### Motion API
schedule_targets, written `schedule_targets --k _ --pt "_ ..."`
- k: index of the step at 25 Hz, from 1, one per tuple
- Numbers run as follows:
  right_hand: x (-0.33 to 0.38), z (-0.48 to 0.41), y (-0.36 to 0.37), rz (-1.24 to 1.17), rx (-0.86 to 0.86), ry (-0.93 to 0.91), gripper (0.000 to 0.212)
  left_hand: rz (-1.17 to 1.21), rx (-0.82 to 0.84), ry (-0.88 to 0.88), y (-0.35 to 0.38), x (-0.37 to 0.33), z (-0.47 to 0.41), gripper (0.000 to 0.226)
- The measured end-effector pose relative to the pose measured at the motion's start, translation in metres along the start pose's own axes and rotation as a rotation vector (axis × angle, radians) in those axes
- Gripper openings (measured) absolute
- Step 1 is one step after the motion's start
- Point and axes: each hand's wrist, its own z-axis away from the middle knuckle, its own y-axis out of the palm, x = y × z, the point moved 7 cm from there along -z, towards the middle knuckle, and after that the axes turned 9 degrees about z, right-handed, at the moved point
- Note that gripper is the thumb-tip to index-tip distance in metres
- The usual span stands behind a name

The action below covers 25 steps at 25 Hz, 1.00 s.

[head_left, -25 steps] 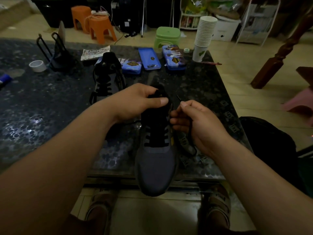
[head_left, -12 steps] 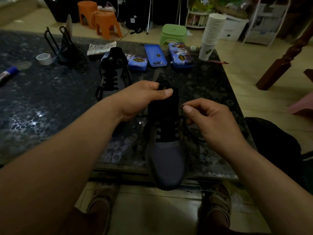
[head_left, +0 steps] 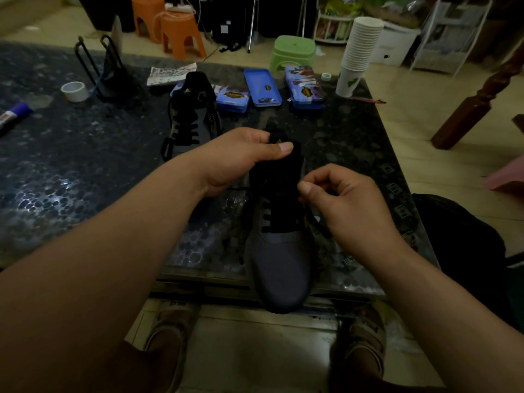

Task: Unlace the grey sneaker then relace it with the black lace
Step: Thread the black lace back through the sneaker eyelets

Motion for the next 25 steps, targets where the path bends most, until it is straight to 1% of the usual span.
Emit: schedule_targets --k 4,7,10,12,14,18,22,25 --pt "0.0 0.002 0.004 -0.025 0.041 0.004 0.01 0.001 -0.007 0.003 -0.001 -0.001 0.0 0.021" --pt "-0.006 0.003 0.012 -0.169 0.103 0.105 0.009 0.003 -0.012 0.005 -0.001 0.0 0.0 0.026" --pt "-0.01 0.001 0.02 -0.29 0.144 0.2 0.01 -0.011 -0.016 0.019 0.0 -0.001 0.0 0.025" --pt "-0.009 0.0 0.022 -0.274 0.122 0.204 0.01 -0.025 -0.023 0.019 0.0 -0.001 0.0 0.025" --pt "-0.009 -0.002 0.022 -0.233 0.063 0.195 0.01 -0.037 -0.03 0.021 0.002 -0.001 0.0 0.025" --pt "-0.01 0.0 0.019 -0.222 -0.019 0.212 0.012 -0.043 -0.044 0.03 0.003 -0.002 0.0 0.02" --pt "-0.007 0.007 0.024 -0.274 -0.018 0.244 0.013 -0.07 -0.07 0.029 0.001 -0.001 -0.003 0.026" --pt "-0.005 0.007 0.028 -0.244 -0.023 0.245 0.018 -0.14 -0.093 0.039 0.005 -0.001 -0.003 0.026"
